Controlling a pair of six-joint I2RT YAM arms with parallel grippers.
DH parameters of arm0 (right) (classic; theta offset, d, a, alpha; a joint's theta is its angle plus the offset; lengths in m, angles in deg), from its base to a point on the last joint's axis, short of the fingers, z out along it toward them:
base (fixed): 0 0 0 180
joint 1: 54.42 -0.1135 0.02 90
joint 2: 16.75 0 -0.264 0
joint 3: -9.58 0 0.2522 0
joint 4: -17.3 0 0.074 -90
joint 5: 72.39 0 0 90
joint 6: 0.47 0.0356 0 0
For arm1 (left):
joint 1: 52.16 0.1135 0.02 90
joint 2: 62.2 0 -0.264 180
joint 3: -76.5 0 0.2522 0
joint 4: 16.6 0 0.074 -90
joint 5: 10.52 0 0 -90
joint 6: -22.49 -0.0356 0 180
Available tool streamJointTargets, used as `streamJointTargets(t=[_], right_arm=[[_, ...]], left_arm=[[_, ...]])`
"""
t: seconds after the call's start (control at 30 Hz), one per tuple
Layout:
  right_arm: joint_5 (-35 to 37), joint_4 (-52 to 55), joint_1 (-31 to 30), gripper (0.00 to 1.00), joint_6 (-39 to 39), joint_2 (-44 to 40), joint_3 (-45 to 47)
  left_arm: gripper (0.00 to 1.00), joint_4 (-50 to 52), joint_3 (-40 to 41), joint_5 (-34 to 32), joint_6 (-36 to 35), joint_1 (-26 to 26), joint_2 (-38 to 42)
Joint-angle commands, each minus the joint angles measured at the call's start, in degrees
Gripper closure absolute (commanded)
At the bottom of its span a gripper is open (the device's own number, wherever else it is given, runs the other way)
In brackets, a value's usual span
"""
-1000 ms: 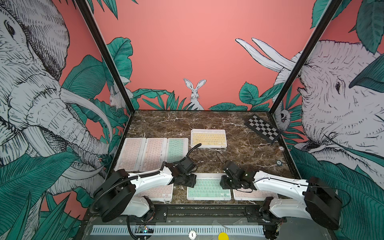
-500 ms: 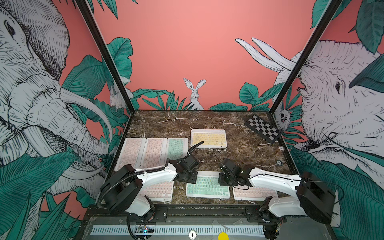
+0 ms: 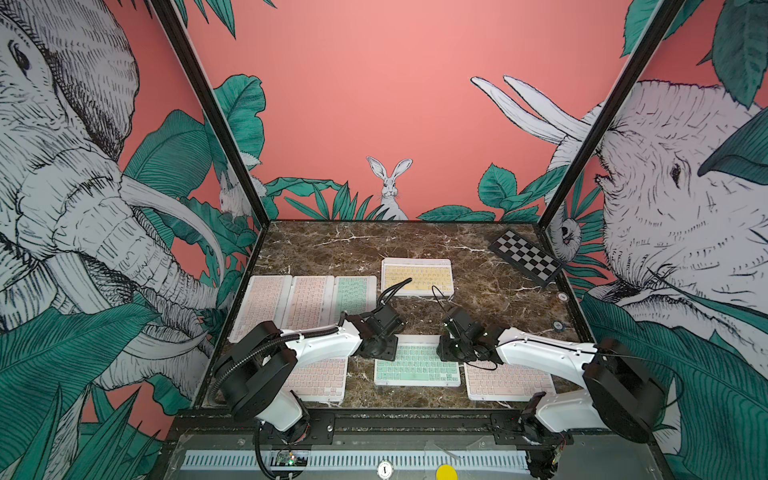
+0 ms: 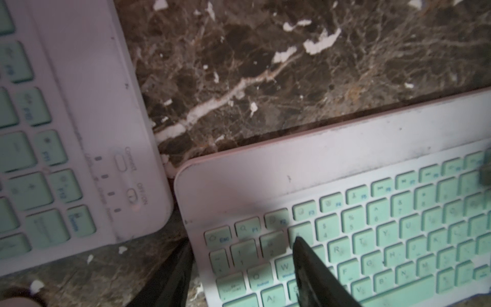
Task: Stack the numeric keypads
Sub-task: Move the numeric keypad to the center of the board.
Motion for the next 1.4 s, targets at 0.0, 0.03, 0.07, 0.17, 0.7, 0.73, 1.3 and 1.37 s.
streamJointTargets(t=[0.0,0.03,0.07,0.17,0.7,0.73,1.3,1.37], right_arm=[[0.9,-2.1,0.7,0.58,-1.8,2.9,0.5],[0.9,-2.7,0.9,0.58,-1.8,3.3,0.6],[0.9,-3.1,1.1,0.58,-1.9,3.5,0.6],[1.1,-4.3,1.7,0.58,-2.5,4.7,0.1],[0.9,-5.1,6.6,0.58,-8.8,9.1,-3.7],[1.0,-5.1,6.8,0.58,-9.2,9.5,-4.1],[0.3,-6.0,10.2,0.58,-13.8,14.6,-9.9],[0.0,-5.9,10.5,0.58,-14.0,14.7,-10.3]], left_arm=[[0.38,-2.0,-0.8,1.7,1.4,0.1,-2.2],[0.38,-2.3,-1.1,1.7,1.4,0.2,-2.4],[0.38,-2.4,-1.5,1.7,1.3,0.3,-2.7],[0.38,-3.2,-2.7,1.8,1.0,0.9,-3.9],[0.38,-4.8,-9.2,2.9,-0.6,4.2,-9.6],[0.38,-4.9,-9.4,2.9,-0.6,4.4,-9.9],[0.37,-4.8,-14.7,0.7,-2.8,7.4,-14.0],[0.38,-4.3,-15.1,0.1,-3.0,7.6,-14.1]])
